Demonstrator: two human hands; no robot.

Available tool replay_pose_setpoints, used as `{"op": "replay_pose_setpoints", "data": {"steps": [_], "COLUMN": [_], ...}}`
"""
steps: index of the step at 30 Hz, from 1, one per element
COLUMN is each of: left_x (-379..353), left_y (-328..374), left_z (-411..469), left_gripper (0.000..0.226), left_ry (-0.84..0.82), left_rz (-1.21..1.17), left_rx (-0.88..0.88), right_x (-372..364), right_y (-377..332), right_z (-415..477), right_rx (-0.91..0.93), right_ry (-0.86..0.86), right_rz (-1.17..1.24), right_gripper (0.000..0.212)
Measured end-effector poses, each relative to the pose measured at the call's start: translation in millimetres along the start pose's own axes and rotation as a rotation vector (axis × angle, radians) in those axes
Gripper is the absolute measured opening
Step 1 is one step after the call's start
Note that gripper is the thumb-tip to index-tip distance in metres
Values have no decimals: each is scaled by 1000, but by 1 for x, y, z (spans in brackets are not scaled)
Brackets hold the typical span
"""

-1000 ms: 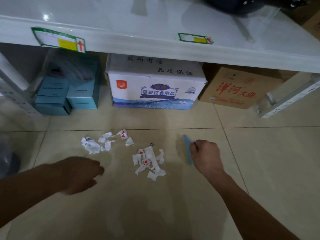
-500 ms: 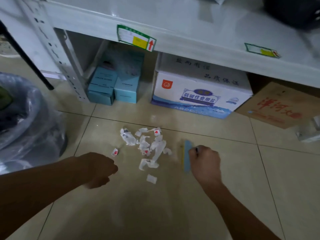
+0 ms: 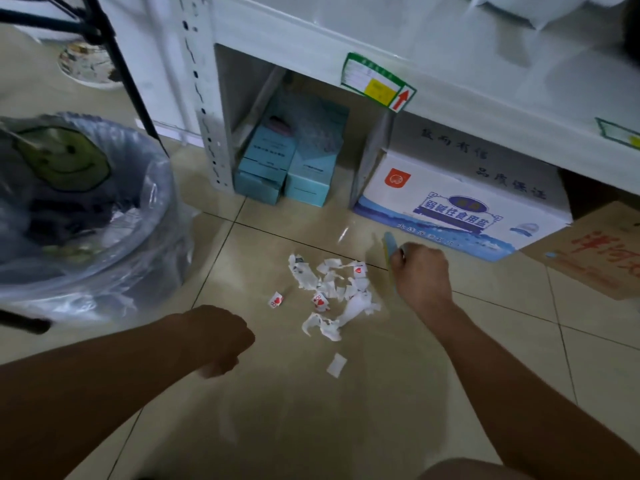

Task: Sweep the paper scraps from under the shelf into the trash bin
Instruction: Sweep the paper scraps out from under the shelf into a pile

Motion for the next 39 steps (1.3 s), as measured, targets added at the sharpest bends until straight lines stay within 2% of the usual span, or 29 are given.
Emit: {"op": "replay_pose_setpoints", "data": {"steps": [4, 7, 10, 13, 16, 19, 22, 24, 28, 32, 35, 37, 39], "left_x": [-1, 1, -4, -7, -4, -5, -11, -12, -5, -4, -8, -6, -4], "left_y": [-4, -8, -9, -10, -14, -16, -16, -16, -18, -15, -12, -12, -13], "left_z": [-2, -4, -5, -5, -5, -5, -8, -10, -10, -8, -7, -7, -6], "left_gripper": [38, 38, 37, 35, 38, 40, 42, 42, 42, 43, 41, 40, 41], "left_ry": [11, 76, 39, -1, 50, 78, 24, -14, -2, 38, 11, -4, 3], "left_rz": [-6, -49, -51, -33, -71, -91, -74, -51, -18, -45, -50, -39, -41], "left_rx": [14, 33, 51, 68, 65, 60, 59, 68, 72, 66, 62, 60, 63], "right_x": [-23, -14, -12, -29, -42, -39, -30, -30, -42, -25, 7, 24, 28], "right_y": [-20, -33, -55, -86, -96, -78, -73, -86, -99, -75, -65, -60, -52], "right_z": [10, 5, 17, 23, 12, 1, -5, -11, -33, -33, -45, -60, -73], "right_rx": [73, 154, 214, 301, 452, 529, 531, 615, 825, 825, 859, 802, 695], "right_ry": [-220, -181, -119, -255, -371, -386, -364, -393, -578, -547, -485, -528, -589], "right_rz": [-75, -15, 16, 59, 20, -89, -36, 26, -9, -134, 9, 80, 43], "right_gripper": [32, 32, 34, 24, 20, 33, 40, 43, 31, 29, 28, 33, 36]}}
Point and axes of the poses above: each hand's wrist, its own z-axis towards the middle knuckle, its own x-axis out of the back of the hand, y = z × x, the point moved 3 cm from there along z, towards the middle knuckle, and after that the axes turned 5 degrees about -x, right-handed, at the moved point
